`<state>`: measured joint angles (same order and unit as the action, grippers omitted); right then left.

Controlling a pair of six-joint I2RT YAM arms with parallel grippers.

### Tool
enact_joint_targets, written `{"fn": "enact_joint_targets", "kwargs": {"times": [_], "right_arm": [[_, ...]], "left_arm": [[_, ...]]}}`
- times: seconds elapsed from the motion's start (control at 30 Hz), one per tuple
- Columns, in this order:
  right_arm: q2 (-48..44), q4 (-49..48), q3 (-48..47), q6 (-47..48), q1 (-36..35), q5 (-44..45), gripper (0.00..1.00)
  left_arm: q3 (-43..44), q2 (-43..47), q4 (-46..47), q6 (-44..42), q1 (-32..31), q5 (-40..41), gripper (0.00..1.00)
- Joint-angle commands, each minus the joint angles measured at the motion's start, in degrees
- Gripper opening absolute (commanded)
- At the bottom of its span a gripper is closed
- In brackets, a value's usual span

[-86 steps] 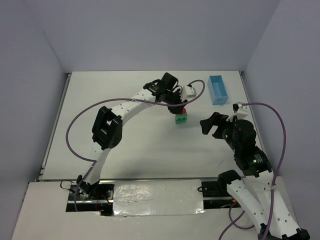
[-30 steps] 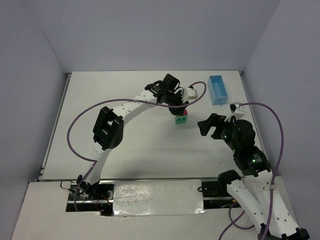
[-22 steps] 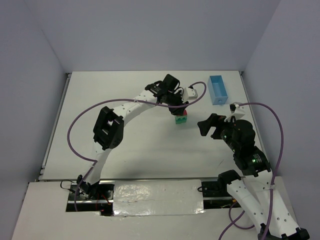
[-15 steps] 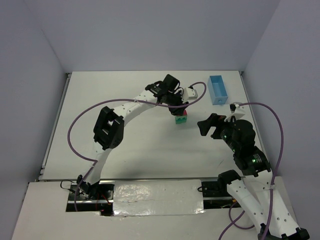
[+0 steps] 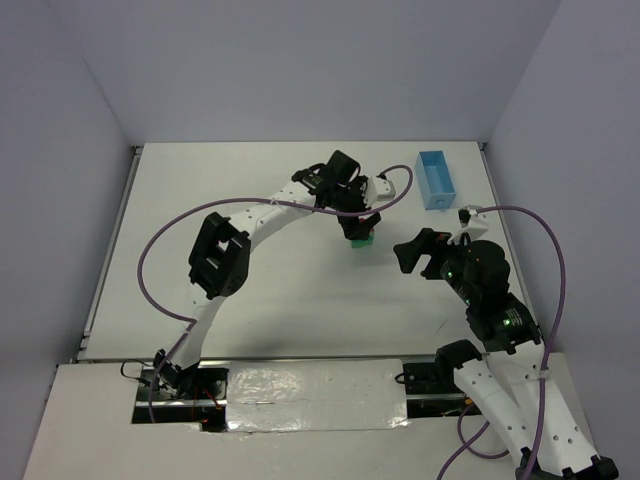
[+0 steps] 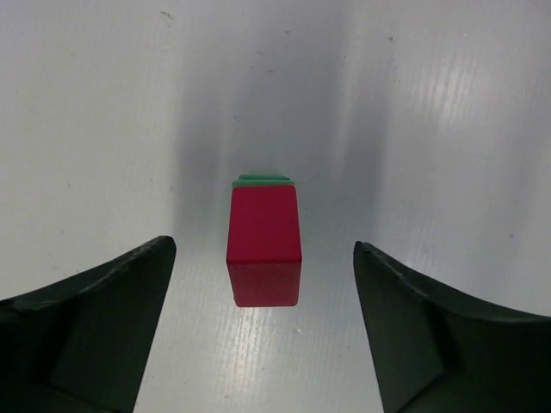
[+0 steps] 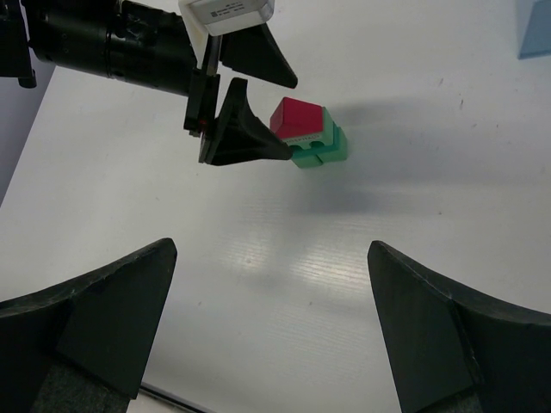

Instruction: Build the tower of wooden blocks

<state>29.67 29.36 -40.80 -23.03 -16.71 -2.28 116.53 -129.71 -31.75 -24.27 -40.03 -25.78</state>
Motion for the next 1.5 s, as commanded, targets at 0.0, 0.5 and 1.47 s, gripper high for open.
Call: {"fn": "enact_joint_targets", "kwargs": {"times": [0.0, 0.5, 1.47], "right_arm": [[-0.6, -2.9, 0.2, 0.9, 0.4, -0.5, 1.00], [-4.1, -4.4, 0.5, 0.6, 0.3, -1.8, 1.00], [-11.9, 14.1, -10.4, 2.5, -7.0, 19.8, 1.00]], "left_arm": [[0.5, 0.1, 1.2, 0.5, 0.1, -1.4, 0.99], [-5.7, 8.7, 8.7, 6.8, 1.6, 1.2, 1.00], [-62.6, 100.8, -5.6, 47.7, 8.4, 71.3, 1.00]]}}
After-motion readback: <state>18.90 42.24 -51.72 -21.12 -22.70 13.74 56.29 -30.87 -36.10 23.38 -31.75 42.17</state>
